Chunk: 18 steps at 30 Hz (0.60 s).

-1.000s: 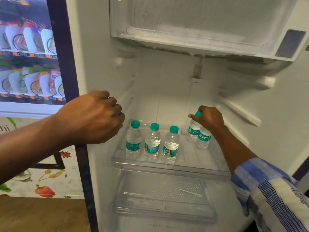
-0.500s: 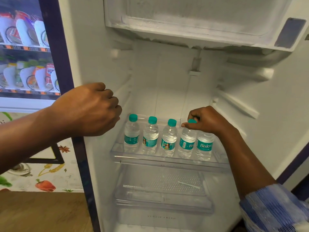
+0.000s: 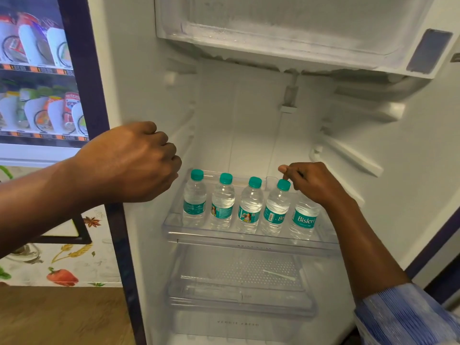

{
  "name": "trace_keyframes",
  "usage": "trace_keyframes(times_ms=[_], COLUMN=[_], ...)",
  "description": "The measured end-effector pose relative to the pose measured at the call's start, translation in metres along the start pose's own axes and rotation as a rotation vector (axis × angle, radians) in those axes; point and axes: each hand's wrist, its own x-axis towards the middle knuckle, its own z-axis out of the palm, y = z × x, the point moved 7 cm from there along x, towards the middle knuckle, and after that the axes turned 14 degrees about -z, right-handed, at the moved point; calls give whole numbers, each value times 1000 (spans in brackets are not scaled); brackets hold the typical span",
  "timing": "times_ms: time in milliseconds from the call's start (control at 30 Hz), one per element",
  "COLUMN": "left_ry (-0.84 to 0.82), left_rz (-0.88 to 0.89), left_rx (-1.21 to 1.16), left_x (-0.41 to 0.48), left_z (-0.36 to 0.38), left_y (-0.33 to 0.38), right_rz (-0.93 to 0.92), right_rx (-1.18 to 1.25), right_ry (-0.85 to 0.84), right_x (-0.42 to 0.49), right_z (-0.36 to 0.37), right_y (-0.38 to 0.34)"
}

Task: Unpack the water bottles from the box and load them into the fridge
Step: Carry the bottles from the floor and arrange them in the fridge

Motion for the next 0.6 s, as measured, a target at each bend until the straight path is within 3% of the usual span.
trace_keyframes(times_ms=[233,433,600], left_ry=[-4,-3,-22], left_rz=[4,4,0], left_rx=[-1,-2,4], left_x=[0,-1,-1], left_z=[-2,0,3], left_y=[0,-1,-1], right_rz=[147,282,332], right_rx=[-101,-210,-345], right_ry=[69,21,-130], right_x=[-8,-14,-13], right_z=[-14,-10,-11], right_y=[34,62,68])
